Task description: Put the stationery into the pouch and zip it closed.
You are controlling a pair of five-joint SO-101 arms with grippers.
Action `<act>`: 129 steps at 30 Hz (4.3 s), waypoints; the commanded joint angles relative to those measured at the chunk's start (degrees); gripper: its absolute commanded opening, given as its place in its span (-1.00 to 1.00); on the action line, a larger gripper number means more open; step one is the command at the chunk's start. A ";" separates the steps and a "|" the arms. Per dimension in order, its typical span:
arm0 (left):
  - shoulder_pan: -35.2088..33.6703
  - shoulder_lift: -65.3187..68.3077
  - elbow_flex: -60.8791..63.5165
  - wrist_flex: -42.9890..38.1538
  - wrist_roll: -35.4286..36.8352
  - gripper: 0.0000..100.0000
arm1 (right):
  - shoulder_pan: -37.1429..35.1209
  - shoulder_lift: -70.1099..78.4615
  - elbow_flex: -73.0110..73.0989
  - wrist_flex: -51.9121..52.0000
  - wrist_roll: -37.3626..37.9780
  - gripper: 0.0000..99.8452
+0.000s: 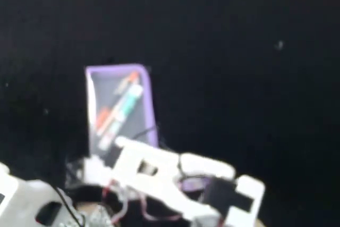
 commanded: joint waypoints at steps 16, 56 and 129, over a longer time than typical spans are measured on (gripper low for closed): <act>4.00 -0.62 -3.21 2.73 0.26 -0.62 | 11.78 -6.02 -12.35 12.31 4.84 -0.61; 5.05 -0.62 -2.15 2.64 0.18 -0.62 | 21.27 -25.54 23.08 -9.14 2.11 -0.63; 38.46 -1.32 -7.52 33.76 -15.82 -0.62 | 26.55 1.19 -89.63 32.62 -3.43 -0.98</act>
